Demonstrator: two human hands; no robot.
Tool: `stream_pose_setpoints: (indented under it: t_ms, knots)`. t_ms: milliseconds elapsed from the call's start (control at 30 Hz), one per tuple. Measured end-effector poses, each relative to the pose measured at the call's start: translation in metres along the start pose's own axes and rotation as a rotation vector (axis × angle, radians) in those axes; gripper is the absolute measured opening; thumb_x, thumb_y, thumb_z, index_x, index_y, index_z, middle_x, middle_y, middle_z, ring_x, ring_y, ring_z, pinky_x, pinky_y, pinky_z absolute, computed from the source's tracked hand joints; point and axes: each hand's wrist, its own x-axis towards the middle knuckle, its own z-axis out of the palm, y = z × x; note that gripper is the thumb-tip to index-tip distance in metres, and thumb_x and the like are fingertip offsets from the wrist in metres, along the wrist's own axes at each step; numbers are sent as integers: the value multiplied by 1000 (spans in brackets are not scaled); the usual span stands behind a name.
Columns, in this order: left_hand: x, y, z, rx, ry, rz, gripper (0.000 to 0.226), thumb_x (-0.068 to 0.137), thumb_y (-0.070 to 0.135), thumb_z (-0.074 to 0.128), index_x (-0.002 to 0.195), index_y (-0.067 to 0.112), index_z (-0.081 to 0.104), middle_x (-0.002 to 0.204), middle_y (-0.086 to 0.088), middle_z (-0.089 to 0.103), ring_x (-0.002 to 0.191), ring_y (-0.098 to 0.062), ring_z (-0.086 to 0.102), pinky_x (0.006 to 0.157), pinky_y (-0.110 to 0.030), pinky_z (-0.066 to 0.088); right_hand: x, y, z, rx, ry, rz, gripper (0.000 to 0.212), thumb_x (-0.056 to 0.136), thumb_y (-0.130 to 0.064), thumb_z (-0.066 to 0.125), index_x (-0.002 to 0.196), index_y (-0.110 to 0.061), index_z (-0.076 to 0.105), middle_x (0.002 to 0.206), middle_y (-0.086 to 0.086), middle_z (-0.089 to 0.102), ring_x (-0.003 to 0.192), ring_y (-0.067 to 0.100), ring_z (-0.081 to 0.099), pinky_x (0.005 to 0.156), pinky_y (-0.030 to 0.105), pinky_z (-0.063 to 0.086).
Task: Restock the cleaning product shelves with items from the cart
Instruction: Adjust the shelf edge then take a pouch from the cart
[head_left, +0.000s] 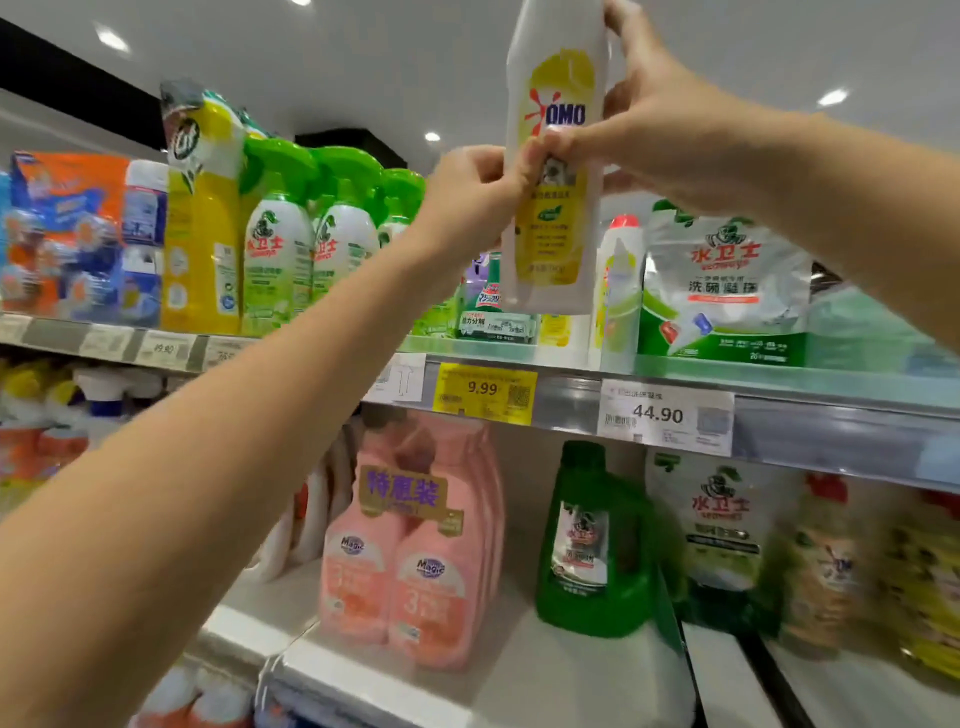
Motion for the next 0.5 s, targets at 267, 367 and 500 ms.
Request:
stream_pose_setpoints:
  t_ms: [267,367,500]
  knots:
    - [12,-58,22,-3,-213,-129,42,96,43,50,108,6,66,101,-6,72,88,-13,70,73,-27,57,8,50,-8,12,-108,287,79,84,3,66,143,-29,22,109,9,64,100,22,67,91,46,54]
    - [10,-64,23,-89,-284,-143,40,97,40,49,115,8,64,105,-4,72,95,-15,69,84,-35,56,15,55,-11,-98,-102,292,74,73,-11,78,130,-25,32,110,5,66,105,23,65,98,51,47]
    - [7,-65,21,-98,-363,-179,27,96,34,51,112,17,64,102,4,72,96,-10,68,83,-30,54,25,52,-13,-282,-156,321,73,60,-29,79,125,-12,52,108,4,70,102,23,67,97,50,48]
